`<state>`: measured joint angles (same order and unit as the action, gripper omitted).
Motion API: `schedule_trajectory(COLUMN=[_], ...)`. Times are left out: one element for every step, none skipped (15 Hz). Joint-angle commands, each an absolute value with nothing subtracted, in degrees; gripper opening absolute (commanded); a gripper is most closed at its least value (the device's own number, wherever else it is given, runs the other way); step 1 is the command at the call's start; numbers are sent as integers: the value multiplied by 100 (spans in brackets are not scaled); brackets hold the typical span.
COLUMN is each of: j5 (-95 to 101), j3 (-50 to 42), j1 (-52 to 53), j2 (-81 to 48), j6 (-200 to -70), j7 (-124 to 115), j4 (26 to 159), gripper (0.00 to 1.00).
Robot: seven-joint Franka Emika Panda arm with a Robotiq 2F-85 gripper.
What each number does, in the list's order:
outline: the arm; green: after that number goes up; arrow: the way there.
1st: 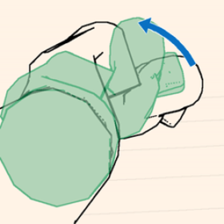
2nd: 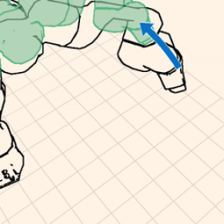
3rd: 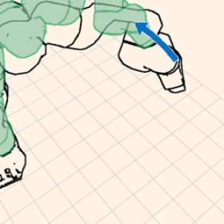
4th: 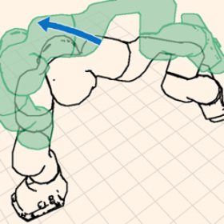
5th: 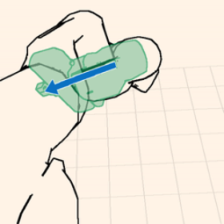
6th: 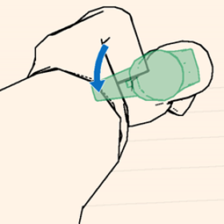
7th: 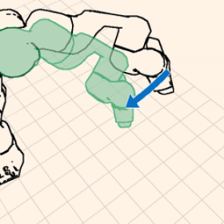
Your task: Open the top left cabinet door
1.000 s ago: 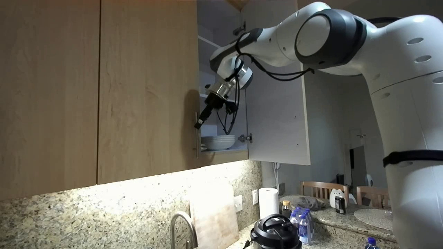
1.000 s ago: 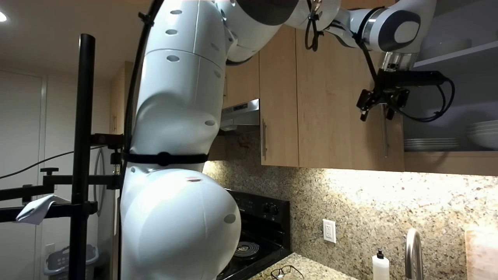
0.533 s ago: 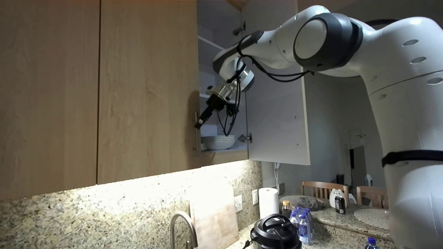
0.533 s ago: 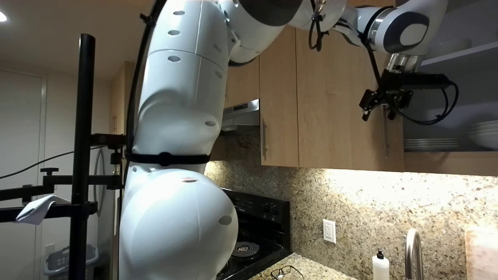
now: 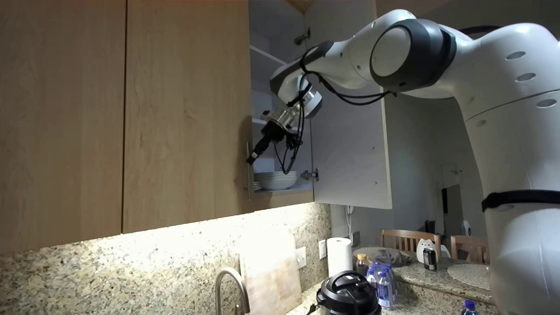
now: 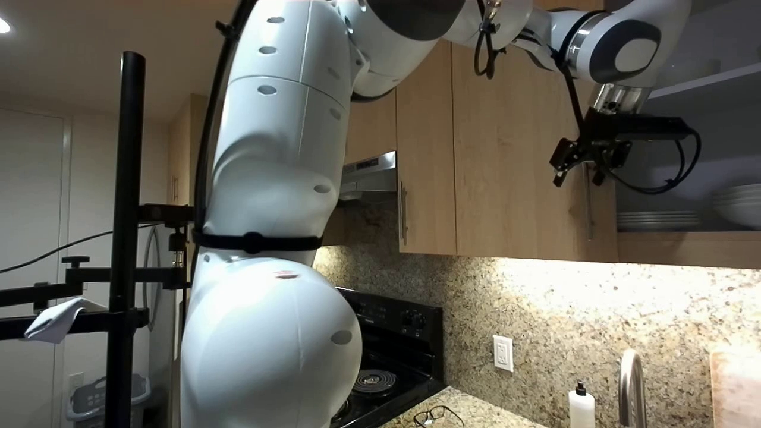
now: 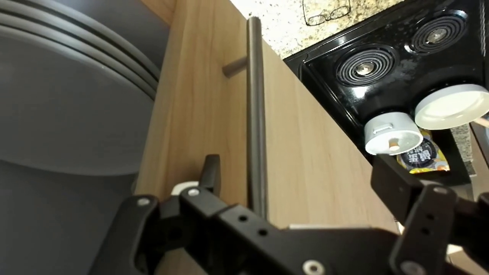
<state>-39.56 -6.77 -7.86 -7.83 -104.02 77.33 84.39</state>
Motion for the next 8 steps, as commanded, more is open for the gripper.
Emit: schedule_trajectory(j5=[-4174, -4179, -4185, -4215, -4255, -4293, -4318, -4322], j3=[-512, -500, -491, -479, -471, -455, -447, -425], j1=[-838, -822, -799, -778, -762, -731, -712, -683], j2=[-872, -837, -803, -778, -757, -723, -703, -689], j6=[-10381, -10448, -10553, -10630, -10709, -10821, -10899, -10995], j7=[7979, 7938, 7852, 7780, 7711, 7611, 7545, 7468], j4=[8434, 8488, 8542, 8595, 8641, 8715, 8765, 8811], gripper=[100, 100, 100, 100, 100, 100, 100, 100])
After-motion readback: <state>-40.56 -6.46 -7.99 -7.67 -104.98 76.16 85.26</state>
